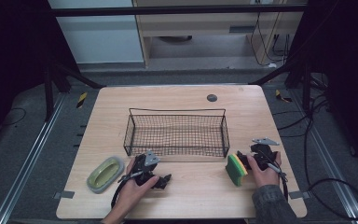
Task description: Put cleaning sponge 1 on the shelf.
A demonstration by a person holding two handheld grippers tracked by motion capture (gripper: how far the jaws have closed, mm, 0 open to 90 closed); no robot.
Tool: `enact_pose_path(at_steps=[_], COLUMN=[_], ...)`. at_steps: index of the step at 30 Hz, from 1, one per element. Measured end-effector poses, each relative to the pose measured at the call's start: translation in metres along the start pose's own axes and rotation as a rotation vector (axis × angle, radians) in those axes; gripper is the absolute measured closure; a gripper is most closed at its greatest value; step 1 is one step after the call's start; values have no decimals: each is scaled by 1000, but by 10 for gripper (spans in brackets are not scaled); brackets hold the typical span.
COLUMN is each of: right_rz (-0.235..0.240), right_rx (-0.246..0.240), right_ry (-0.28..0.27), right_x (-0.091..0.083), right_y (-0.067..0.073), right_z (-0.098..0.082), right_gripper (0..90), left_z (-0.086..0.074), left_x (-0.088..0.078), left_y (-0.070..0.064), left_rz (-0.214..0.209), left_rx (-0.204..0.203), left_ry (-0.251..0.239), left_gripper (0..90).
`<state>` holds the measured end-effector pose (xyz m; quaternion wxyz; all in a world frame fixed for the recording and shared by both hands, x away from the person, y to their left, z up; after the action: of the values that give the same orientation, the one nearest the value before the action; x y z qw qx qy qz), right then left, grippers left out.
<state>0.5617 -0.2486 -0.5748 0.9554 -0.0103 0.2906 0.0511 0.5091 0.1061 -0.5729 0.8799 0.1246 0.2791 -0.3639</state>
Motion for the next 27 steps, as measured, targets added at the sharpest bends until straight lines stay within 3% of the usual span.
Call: enact_pose_path(at_steps=[4,7,12,13,15,17,20,23,25,27], right_rz=[3,7,17,17,21,25,35,44,47,50], right_rx=[-3,-9,-18,-18,-20,-23,-31,-35,-38,-44], right_ry=[1,0,-1,-1,-1,0,5,5,1,1], right_x=[1,0,0,0,0,0,-1,-1,-1,-2], right_y=[1,2,2,2,2,2,2,2,2,1], right_z=[0,0,0,0,0,0,-1,-1,-1,-1], right_gripper=[4,4,4,4,4,4,4,4,4,4], left_z=[3,9,14,14,18,21,28,29,27,24], left_x=[-5,-12,-26,-26,-36,-41,-66,-83,-96,-104], left_y=[-4,-4,-6,-6,0,3,25,44,64,79], left_rz=[-32,-4,-24,-24,-9,-3,32,51,84,100], left_rx=[-7,21,23,23,60,59,62,40,64,43], left_ry=[-1,-20,-55,-55,-38,-34,24,70,118,140], left_gripper=[37,33,55,72,75,77,78,77,77,77])
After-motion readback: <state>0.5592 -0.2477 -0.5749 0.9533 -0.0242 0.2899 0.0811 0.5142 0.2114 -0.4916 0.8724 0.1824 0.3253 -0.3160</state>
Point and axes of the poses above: each handheld gripper's, and its own axes: x roughly forward along the jaws, z roughly out of its top, y roughly to its left, the point moved 9 cm from there along x, roughly forward along the jaws, and after that the axes turned 10 degrees about -y, right-handed, at the moved point
